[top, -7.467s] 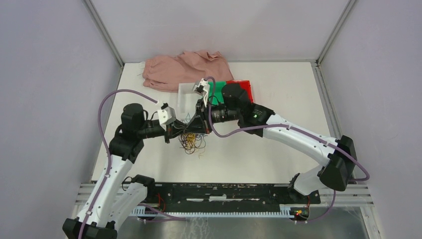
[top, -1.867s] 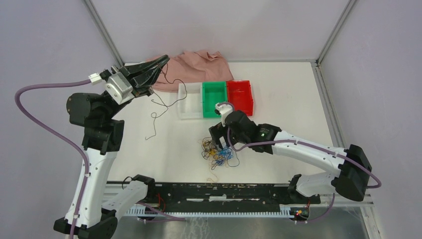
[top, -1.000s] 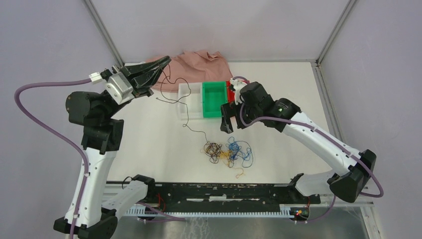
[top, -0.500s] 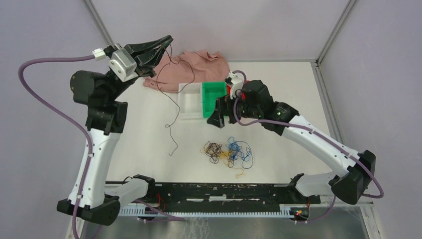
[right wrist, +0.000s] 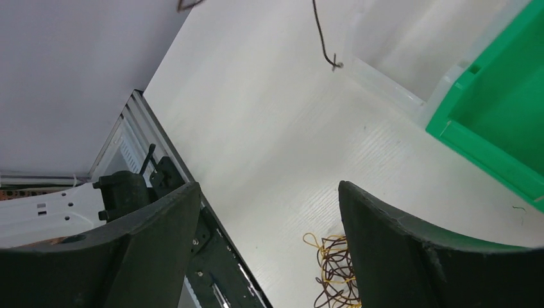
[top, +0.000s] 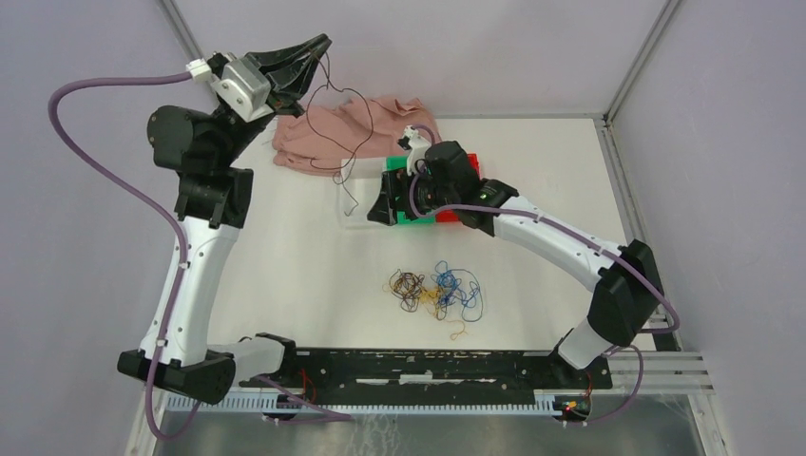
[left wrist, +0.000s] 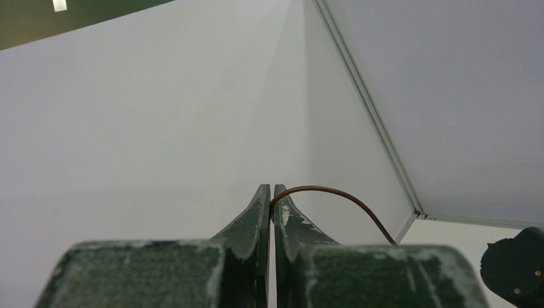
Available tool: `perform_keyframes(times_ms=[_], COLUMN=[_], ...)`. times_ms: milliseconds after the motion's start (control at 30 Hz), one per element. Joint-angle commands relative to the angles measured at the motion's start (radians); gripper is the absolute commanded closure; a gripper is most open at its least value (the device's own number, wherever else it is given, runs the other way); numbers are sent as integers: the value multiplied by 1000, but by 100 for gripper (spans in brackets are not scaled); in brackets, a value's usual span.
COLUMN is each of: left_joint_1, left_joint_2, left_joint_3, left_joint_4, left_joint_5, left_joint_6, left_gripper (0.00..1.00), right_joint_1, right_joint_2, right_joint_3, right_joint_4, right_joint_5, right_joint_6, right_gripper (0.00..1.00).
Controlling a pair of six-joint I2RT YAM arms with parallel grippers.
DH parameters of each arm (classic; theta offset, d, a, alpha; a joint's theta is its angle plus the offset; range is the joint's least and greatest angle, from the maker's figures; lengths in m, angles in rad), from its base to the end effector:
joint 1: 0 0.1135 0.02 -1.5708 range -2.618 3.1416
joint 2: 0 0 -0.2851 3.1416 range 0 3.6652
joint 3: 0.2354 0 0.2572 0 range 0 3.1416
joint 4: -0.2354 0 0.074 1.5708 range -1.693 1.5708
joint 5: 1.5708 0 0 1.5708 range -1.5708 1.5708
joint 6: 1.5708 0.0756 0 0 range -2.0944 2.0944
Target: Untangle the cables
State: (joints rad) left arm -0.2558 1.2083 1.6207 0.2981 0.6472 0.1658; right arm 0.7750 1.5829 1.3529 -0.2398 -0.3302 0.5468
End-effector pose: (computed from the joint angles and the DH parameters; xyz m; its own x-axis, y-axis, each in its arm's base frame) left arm 0.2069 -0.1012 0.6229 0.7286 -0.0545 -0.6827 0.5311 0.6744 0.5130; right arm 0.2760 0.3047 0.3341 -0.7278 -0.0243 -0.6853 -0.5737 0.5692 0.5890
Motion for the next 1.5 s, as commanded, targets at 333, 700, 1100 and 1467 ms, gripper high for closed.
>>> perform_keyframes(times_ms=[333, 700, 1100, 1467], left_joint_1=[-3, -4, 2, 4], left_joint_2=[215, 295, 303, 235], left_joint_3=[152, 199, 93, -152], left_joint_4=[48, 97, 97, -127], left_joint_5=[-108, -141, -159, -219], left_joint_6=[121, 81, 159, 330], left_gripper=[97, 97, 97, 97], right_joint_1=[-52, -98, -148, -180], right_joint_2=[33, 7, -97, -218], right_joint_3=[34, -49, -179, -238], right_joint_4=[53, 99, 105, 50], right_joint_5=[112, 108, 134, 194], right_joint_6=[-24, -1, 2, -23], right_gripper=[20, 21, 23, 23])
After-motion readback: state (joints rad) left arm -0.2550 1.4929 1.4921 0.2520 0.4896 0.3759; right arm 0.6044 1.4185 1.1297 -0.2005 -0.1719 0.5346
